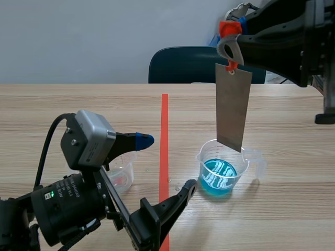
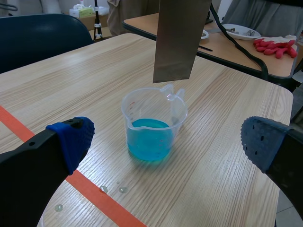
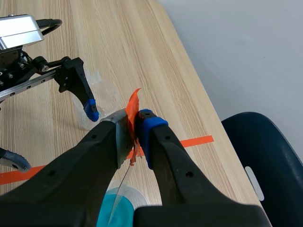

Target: Do the redox reaction experiment

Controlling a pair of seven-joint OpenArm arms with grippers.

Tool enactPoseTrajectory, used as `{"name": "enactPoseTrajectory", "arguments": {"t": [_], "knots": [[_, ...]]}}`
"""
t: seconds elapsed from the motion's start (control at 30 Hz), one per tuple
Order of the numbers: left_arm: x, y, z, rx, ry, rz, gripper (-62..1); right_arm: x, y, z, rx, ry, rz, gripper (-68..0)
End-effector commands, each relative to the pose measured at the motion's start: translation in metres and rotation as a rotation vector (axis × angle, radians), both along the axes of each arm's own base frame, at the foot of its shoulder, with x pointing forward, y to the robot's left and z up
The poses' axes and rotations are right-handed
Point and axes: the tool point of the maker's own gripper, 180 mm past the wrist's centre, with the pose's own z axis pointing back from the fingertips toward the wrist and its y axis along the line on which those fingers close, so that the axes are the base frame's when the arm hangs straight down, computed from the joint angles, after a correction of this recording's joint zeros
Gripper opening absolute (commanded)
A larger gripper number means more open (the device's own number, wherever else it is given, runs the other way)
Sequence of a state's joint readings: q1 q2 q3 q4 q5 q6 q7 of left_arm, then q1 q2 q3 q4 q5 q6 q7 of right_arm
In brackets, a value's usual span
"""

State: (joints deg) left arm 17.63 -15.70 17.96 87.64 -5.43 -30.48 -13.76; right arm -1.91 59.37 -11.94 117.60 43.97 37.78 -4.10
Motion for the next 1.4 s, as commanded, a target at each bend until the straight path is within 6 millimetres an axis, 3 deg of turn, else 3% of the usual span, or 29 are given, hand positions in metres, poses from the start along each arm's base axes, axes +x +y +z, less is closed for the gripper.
{"name": "enactPoseTrajectory", "arguments": {"t": [0.0, 0.9, 1.37], "knots": [[0.0, -0.001, 0.009, -0.033, -0.011, 0.004, 1.4, 0.003, 0.0, 0.01, 0.021, -0.026, -0.001, -66.9], [0.0, -0.001, 0.008, -0.033, -0.011, 0.004, 1.4, -0.002, 0.002, 0.011, 0.006, -0.074, 0.038, -66.9], [0.0, -0.001, 0.008, -0.029, -0.009, 0.003, 1.4, 0.007, -0.007, -0.011, 0.002, -0.067, 0.042, -66.9]]}}
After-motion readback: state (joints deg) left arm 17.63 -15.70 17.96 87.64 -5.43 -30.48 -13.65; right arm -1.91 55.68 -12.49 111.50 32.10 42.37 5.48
